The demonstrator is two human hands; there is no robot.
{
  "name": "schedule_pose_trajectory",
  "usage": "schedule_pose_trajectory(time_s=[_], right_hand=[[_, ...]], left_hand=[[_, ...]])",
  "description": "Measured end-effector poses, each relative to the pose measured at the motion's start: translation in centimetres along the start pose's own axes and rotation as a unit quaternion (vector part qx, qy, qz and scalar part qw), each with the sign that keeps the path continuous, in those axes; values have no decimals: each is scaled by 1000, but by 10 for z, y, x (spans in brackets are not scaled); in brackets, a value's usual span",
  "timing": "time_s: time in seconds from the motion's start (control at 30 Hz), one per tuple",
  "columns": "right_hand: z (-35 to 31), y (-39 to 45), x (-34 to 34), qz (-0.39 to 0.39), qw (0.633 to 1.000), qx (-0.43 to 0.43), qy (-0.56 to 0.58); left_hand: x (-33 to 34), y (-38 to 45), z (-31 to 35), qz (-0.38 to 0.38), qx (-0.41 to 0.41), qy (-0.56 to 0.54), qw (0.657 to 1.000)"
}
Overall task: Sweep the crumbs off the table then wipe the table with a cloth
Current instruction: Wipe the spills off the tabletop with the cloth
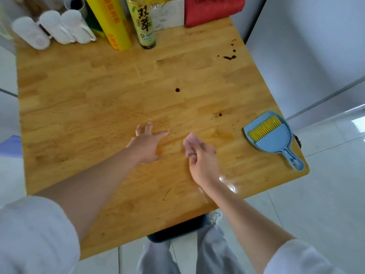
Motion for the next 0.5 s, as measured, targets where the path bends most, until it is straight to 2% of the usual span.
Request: schedule_pose_trajectory(time_s=[0.03, 0.07, 0.1, 0.13, 0.17, 0.2, 0.23, 0.3, 0.33, 0.37, 0.4, 0.43, 0.47, 0.5], right_hand=[[-12, -11, 13, -108, 989, -99, -27], [-15, -22, 23, -212, 958, -186, -49], [-11, -29, 23, -286, 925, -240, -67], [1, -31, 13, -321, 910, -254, -67], [17, -25, 0, -328, 912, -241, -60], [34, -16, -15, -303, 927, -214, -51], [50, -3, -32, -248, 953, -169, -47], [72, 17, -61, -78, 997, -17, 10], [74, 20, -64, 0, 997, 60, 56], [67, 17, -60, 56, 990, 100, 81], [54, 10, -51, 81, 989, 99, 75], [40, 1, -38, 54, 995, 64, 55], [27, -9, -21, -24, 999, -8, 25], [18, -25, -7, -126, 987, -97, -19]], left_hand=[[0, 1, -1, 6, 0, -1, 1000], [1, 1, -2, 9, 0, -1, 1000], [1, 2, -4, 10, -1, -2, 1000], [2, 2, -3, 6, -4, -4, 1000], [3, 4, -3, 6, -6, -6, 1000], [3, 4, -2, 8, -7, -5, 1000], [2, 5, -2, 8, -9, -5, 1000], [1, 5, -3, 2, -10, -9, 1000], [1, 5, -2, 1, -9, -6, 1000], [1, 4, -1, 2, -8, -4, 1000], [0, 3, 0, 3, -6, -1, 1000], [-1, 2, 0, 4, -8, -1, 1000], [-3, 2, -1, 7, -10, -1, 1000], [-3, 1, -1, 7, -10, 2, 1000]])
Point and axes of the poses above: each hand's wrist, its own y-axis towards the middle knuckle, its own x-axis out of the palm, z = x × y, the point moved 3 cm from there along y, towards the middle knuckle, and after that the axes turned 6 degrees about -z, right-handed, at the moved point
